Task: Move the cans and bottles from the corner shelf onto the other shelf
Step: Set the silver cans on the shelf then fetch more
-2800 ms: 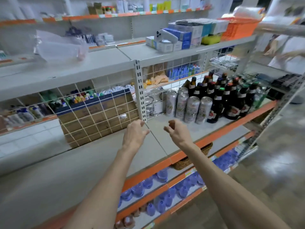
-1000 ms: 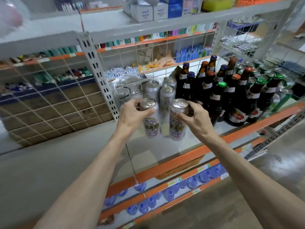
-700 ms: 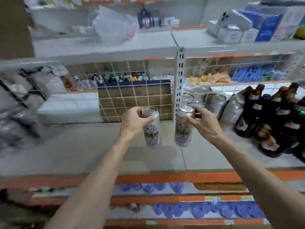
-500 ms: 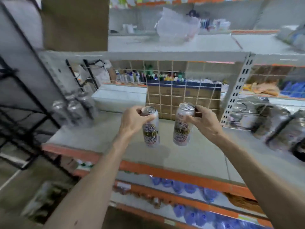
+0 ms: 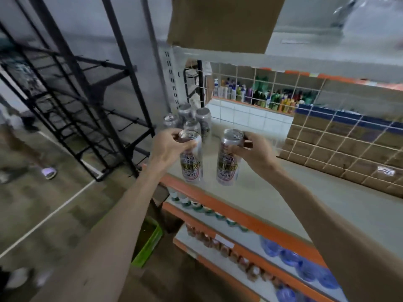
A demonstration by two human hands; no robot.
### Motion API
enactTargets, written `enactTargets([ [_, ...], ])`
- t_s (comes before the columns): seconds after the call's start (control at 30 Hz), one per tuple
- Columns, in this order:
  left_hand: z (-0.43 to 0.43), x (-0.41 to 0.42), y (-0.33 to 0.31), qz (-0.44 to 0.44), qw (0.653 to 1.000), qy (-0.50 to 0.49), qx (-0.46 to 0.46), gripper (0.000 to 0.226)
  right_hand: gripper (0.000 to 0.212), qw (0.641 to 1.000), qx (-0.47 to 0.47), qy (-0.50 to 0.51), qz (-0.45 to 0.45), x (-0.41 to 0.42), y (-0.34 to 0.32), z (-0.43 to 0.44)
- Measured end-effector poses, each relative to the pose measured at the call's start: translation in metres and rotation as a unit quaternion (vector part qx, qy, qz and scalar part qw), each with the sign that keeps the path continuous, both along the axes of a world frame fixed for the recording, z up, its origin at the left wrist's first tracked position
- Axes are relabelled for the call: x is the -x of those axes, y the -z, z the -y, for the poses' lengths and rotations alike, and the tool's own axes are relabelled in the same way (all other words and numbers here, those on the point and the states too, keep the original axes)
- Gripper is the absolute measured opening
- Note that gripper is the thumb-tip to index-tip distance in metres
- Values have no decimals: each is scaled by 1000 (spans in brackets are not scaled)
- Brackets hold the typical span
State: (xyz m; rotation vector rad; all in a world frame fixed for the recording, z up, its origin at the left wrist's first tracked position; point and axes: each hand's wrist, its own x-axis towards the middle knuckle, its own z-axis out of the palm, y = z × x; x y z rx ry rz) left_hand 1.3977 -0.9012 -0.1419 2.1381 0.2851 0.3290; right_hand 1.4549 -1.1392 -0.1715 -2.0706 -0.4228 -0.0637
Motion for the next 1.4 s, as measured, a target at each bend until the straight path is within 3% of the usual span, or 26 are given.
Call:
enactTargets([
  [0.2, -57, -14, 10, 4, 1000, -22, -11, 44, 29, 998, -42, -45, -24, -32, 20, -60],
  [0.47, -123, -43, 29, 5, 999, -47, -4, 48, 29, 997, -18, -67, -38, -59, 33, -115],
  [0.83, -169, -89, 59, 8, 998, 62, 18, 49, 35, 998, -36, 6, -54, -54, 55, -167],
  [1.4, -195, -122, 93, 9, 991, 130, 25, 51, 43, 994, -31, 91, -51, -54, 86, -193],
])
